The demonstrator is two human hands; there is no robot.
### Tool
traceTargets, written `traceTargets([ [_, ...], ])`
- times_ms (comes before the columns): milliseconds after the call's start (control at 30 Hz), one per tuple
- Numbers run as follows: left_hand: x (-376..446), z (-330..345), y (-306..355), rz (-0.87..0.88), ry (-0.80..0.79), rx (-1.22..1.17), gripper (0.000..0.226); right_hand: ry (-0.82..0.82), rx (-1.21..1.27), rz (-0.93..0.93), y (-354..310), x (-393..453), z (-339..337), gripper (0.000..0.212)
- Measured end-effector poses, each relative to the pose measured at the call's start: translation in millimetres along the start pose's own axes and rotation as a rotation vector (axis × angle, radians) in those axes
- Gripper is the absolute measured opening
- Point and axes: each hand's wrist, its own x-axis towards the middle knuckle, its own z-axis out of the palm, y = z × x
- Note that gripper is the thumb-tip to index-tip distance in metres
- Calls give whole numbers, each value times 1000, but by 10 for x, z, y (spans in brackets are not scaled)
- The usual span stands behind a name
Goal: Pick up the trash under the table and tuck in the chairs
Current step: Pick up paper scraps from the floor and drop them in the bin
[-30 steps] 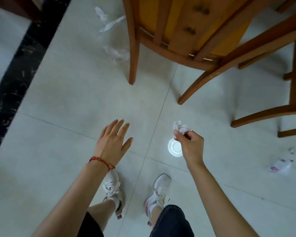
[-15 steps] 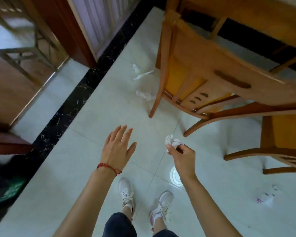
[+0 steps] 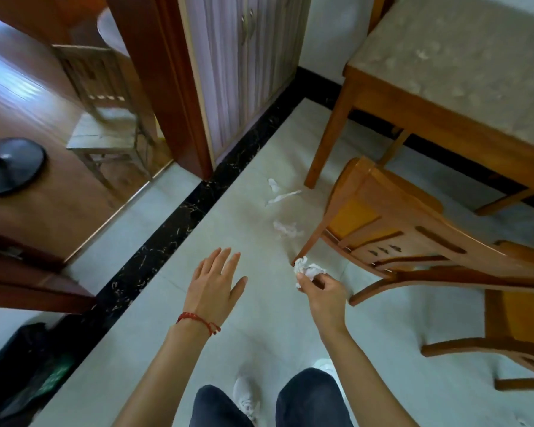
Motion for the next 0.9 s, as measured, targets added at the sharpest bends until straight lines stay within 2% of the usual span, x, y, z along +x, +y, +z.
traceTargets([
  [233, 526, -302, -251, -21, 5, 28, 71, -3, -47, -3, -273, 439, 338, 12],
  [633, 2147, -772, -469, 42, -54, 108, 72, 8, -53, 44, -846, 1812, 846, 17],
  [800, 2747, -970, -477, 85, -39, 141, 58, 71, -55, 62, -1066, 2244, 919, 18],
  [900, 3090, -1035, -425, 142, -87, 153, 65, 131, -39, 76, -1145, 2432, 919, 15],
])
